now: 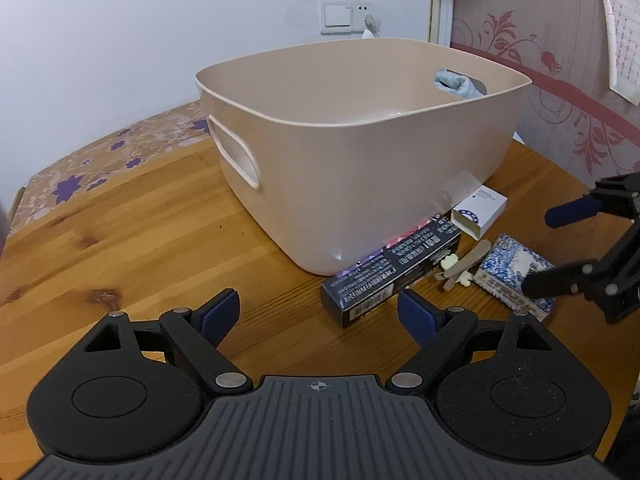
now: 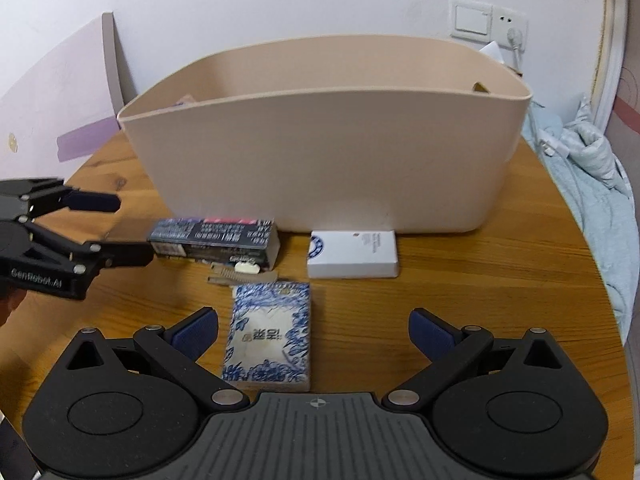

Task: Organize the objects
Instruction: 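Withdraw both tools from the basket toward the remaining items, then grasp the long dark printed box with the left tool while the right tool grasps the blue-and-white tissue pack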

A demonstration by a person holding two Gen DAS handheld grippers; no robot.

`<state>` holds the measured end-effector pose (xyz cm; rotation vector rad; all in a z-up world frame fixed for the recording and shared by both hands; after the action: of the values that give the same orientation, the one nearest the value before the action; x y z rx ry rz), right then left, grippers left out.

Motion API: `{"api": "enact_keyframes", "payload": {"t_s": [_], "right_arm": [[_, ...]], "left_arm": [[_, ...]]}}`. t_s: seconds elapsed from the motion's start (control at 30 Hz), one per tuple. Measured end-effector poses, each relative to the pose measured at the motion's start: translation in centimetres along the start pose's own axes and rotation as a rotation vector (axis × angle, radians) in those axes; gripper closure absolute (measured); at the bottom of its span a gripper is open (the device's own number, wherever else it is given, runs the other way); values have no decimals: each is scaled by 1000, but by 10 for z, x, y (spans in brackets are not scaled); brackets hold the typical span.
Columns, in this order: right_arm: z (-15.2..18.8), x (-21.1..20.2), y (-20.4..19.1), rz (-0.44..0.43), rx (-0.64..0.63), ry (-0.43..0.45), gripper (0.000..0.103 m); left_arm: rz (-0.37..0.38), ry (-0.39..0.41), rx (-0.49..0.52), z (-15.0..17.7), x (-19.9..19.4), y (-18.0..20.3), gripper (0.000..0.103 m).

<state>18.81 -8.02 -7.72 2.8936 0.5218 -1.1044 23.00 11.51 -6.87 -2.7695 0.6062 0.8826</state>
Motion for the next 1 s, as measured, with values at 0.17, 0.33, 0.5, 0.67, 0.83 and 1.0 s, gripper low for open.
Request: {"api": "enact_keyframes", "payload": {"t_s": [0.17,0.33,0.5,0.67,0.83,1.0], "right_arm": [[4,7,-5,2,-20,-20,0],[6,11,-4,14,-26,-34,0],[9,12,0,36,-34,-30,0],[10,14,2,42,-46,-27,0],[13,13,-1,48,-75,-22,6],[13,11,0,56,-79,-15,15]], "left_arm": [[12,-15,-9,0,12,-6,15],[57,-19,-13,-3,23,-8,15],[88,-32,-4,-4,33,-1,15],[100,-35,-6,-5,37,4,16],[123,-33,-7,-7,40,12,16],[106,-35,4,-10,44,21,18]]}}
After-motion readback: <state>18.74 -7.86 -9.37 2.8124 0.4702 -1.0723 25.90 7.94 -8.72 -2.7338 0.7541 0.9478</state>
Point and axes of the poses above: each gripper's, at about its wrist camera, not at the fingertips, and x roughly the way its jaws point, y to its right, z to its underside, the point moved 4 cm from there along x, roughly the way its jaws point, and after that the axes turned 8 degrees about y, right-handed, at the moved point
